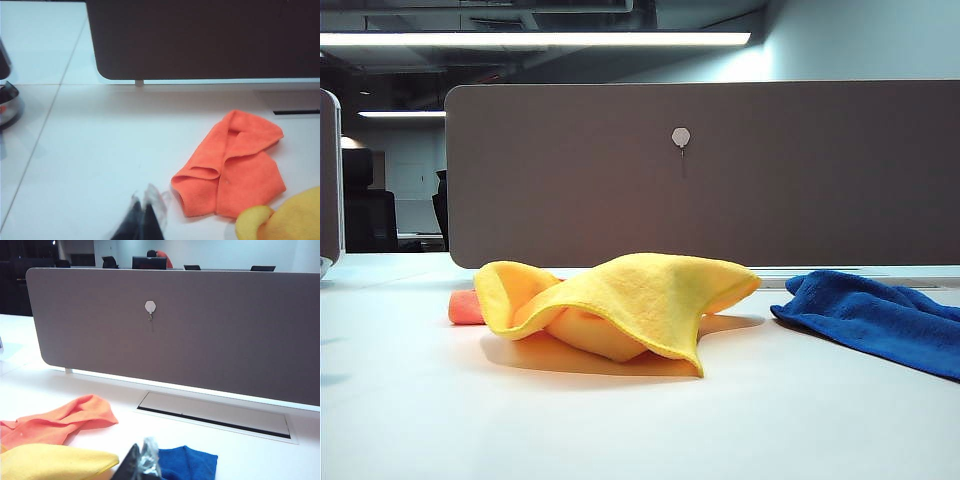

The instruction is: Pick up a rag that is the same color as the top surface of the Rubik's Cube and cover the cube with it.

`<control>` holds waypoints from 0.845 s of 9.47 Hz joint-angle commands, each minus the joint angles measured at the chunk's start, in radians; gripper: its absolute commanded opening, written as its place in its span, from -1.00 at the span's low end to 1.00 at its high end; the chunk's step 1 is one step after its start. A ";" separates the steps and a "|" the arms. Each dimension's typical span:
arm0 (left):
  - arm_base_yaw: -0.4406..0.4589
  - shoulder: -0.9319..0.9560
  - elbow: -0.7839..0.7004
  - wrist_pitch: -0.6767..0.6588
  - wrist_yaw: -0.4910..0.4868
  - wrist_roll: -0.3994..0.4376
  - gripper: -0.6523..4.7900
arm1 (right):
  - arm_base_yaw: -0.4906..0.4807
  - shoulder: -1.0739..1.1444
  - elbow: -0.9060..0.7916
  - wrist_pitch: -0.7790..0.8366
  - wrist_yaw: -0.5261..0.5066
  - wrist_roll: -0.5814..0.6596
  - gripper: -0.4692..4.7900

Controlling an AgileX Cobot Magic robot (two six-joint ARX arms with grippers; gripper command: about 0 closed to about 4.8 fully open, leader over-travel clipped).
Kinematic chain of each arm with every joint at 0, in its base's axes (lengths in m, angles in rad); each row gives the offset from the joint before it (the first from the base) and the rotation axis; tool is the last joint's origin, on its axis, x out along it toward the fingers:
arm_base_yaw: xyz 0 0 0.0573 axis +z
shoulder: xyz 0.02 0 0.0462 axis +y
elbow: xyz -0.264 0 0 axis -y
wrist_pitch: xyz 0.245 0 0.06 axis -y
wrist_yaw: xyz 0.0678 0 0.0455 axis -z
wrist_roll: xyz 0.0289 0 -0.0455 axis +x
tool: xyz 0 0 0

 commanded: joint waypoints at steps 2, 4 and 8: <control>0.000 -0.237 -0.092 -0.022 -0.038 -0.037 -0.78 | 0.002 -0.085 -0.079 0.006 -0.031 0.006 -0.84; 0.000 -0.312 -0.122 -0.097 -0.038 -0.047 -0.78 | 0.002 -0.103 -0.105 -0.001 -0.031 0.008 -0.84; 0.000 -0.551 -0.266 -0.196 -0.065 -0.118 -0.78 | 0.003 -0.151 -0.164 0.008 -0.023 0.103 -0.84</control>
